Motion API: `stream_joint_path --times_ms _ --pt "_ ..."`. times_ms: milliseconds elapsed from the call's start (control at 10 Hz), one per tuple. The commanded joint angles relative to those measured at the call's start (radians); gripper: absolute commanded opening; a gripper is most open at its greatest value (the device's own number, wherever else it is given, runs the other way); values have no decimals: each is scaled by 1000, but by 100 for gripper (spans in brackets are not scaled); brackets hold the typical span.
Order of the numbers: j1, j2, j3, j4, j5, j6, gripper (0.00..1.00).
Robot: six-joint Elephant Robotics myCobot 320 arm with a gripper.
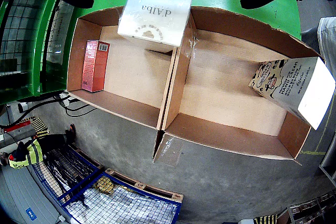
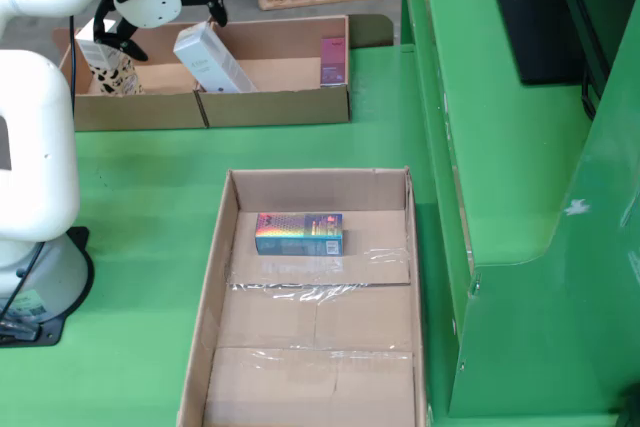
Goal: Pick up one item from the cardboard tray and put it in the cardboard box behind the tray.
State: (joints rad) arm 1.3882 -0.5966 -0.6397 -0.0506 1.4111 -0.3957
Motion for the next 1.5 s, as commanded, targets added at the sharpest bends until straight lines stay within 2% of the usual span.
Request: stream_joint_path --times_ms 0,400,500,600,700,800,900,1100,1300,1400 --pt "5 34 24 12 -7 2 100" --pt "5 34 24 12 -7 2 100" --pt "30 122 -60 25 -46 7 100" --pt "53 157 -6 -57 -90 17 100" --pt "53 157 -6 -57 -90 17 100" --pt "72 70 316 -303 -136 38 100" --pt "98 -33 640 -454 -203 38 100" --pt "153 36 640 -404 -316 10 100" --pt "153 36 640 -404 -316 10 100" --pt "178 60 640 -398 -358 12 100"
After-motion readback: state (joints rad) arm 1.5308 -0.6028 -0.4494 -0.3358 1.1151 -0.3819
